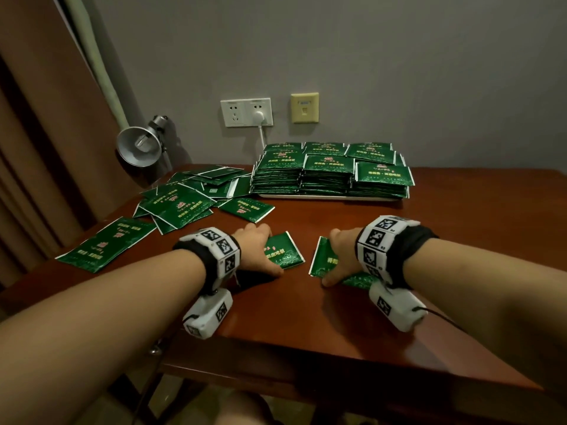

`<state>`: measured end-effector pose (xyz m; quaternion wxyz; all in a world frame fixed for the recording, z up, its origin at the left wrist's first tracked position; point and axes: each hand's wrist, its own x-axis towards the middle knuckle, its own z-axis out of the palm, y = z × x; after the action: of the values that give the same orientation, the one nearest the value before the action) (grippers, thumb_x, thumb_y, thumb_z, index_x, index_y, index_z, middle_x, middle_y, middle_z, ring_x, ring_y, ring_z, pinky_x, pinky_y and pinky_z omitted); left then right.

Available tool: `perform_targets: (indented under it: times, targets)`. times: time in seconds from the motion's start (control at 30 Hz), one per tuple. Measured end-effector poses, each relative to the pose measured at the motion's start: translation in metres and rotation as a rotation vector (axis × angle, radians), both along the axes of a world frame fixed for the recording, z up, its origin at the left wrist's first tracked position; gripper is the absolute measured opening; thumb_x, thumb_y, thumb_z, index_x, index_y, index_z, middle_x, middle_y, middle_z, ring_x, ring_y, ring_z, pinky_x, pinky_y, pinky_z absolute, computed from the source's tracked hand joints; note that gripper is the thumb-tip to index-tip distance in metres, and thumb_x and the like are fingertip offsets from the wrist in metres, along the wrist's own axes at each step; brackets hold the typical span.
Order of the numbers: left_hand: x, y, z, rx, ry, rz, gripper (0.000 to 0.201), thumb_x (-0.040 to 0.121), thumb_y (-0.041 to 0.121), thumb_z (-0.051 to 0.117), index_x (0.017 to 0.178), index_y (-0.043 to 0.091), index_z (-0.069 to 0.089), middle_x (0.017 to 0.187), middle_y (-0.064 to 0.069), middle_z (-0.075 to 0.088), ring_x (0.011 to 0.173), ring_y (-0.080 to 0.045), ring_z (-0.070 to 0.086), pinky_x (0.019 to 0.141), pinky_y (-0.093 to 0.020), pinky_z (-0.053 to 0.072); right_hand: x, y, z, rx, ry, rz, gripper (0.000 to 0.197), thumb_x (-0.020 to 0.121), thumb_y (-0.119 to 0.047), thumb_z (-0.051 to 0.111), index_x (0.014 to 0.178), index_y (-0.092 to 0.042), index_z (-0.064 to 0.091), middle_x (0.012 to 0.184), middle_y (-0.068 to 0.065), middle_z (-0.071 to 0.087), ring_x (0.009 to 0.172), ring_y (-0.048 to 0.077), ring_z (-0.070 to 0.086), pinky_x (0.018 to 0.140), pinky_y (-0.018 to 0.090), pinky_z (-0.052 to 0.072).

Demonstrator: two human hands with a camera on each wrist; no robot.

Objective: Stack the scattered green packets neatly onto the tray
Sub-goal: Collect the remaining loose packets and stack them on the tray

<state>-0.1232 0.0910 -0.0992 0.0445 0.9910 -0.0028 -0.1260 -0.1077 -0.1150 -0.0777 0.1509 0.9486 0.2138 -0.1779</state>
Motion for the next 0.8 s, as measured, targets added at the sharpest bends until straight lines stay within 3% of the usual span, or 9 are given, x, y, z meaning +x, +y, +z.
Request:
perform_targets:
  times: [0.1,0.17,0.23,0.37,0.43,0.57,0.67,0.8]
  targets:
    - [-0.005,0.0,-0.003,-0.094,-0.024,-0.021,0.081,0.064,0.052,0.079,0.122,0.021,0.032,0.105,0.0,0.056,0.086,-0.019,0.063,0.078,-0.041,0.058,0.002,-0.003,0.001,0.03,0.031,-0.064,0.115,0.055,-0.076,0.073,0.134,-0.006,0.027,0.114,0.008,0.057,0.101,0.027,0.061,0.085,0.039,0.053]
    - [-0.008,-0.002,0.0,-0.123,-0.024,-0.028,0.087,0.061,0.057,0.081,0.12,0.021,0.027,0.099,0.002,0.058,0.083,-0.016,0.063,0.076,-0.04,0.058,0.007,-0.007,0.006,0.067,0.031,-0.076,0.115,0.052,-0.069,0.08,0.133,-0.009,0.026,0.117,0.008,0.057,0.101,0.028,0.061,0.086,0.042,0.054]
    - [-0.006,-0.002,0.008,-0.12,-0.043,-0.036,0.091,0.058,0.058,0.083,0.12,0.024,0.025,0.1,0.003,0.056,0.084,-0.015,0.062,0.075,-0.038,0.057,0.013,-0.01,0.011,0.112,-0.02,-0.058,0.102,0.056,-0.058,0.085,0.126,-0.009,0.03,0.109,0.007,0.057,0.095,0.026,0.062,0.082,0.041,0.056]
    - [0.017,0.001,0.033,-0.13,-0.134,-0.059,0.091,0.065,0.037,0.082,0.134,0.017,0.028,0.101,-0.002,0.057,0.08,-0.019,0.065,0.066,-0.041,0.06,0.031,-0.014,0.018,0.225,-0.229,0.002,0.07,0.065,-0.048,0.076,0.111,-0.016,0.035,0.099,0.004,0.051,0.08,0.023,0.059,0.072,0.042,0.057]
    - [0.037,0.002,0.051,-0.08,-0.193,-0.085,0.094,0.067,0.034,0.08,0.141,0.015,0.025,0.109,-0.004,0.057,0.085,-0.02,0.062,0.069,-0.04,0.058,0.046,-0.015,0.026,0.246,-0.267,0.006,0.069,0.068,-0.045,0.074,0.119,-0.016,0.036,0.106,0.005,0.047,0.089,0.024,0.056,0.076,0.04,0.055]
    - [0.089,0.007,0.088,-0.016,-0.297,-0.123,0.096,0.07,0.032,0.079,0.148,0.016,0.024,0.133,-0.008,0.049,0.114,-0.025,0.053,0.093,-0.043,0.051,0.097,-0.017,0.057,0.243,-0.329,-0.004,0.088,0.073,-0.045,0.074,0.144,-0.019,0.03,0.127,0.009,0.044,0.116,0.028,0.047,0.087,0.038,0.047]
    - [0.136,0.012,0.117,-0.026,-0.315,-0.131,0.087,0.074,0.024,0.079,0.146,0.016,0.031,0.127,-0.008,0.054,0.11,-0.025,0.055,0.093,-0.04,0.05,0.142,-0.016,0.082,0.266,-0.352,-0.034,0.094,0.072,-0.05,0.077,0.147,-0.016,0.03,0.132,0.012,0.047,0.119,0.033,0.049,0.095,0.043,0.047]
    - [0.2,0.017,0.135,-0.022,-0.3,-0.144,0.077,0.074,0.019,0.08,0.139,0.014,0.039,0.121,-0.008,0.059,0.108,-0.027,0.06,0.093,-0.042,0.051,0.197,-0.012,0.104,0.272,-0.331,-0.072,0.087,0.075,-0.052,0.075,0.142,-0.011,0.037,0.132,0.013,0.051,0.116,0.033,0.053,0.094,0.042,0.047]
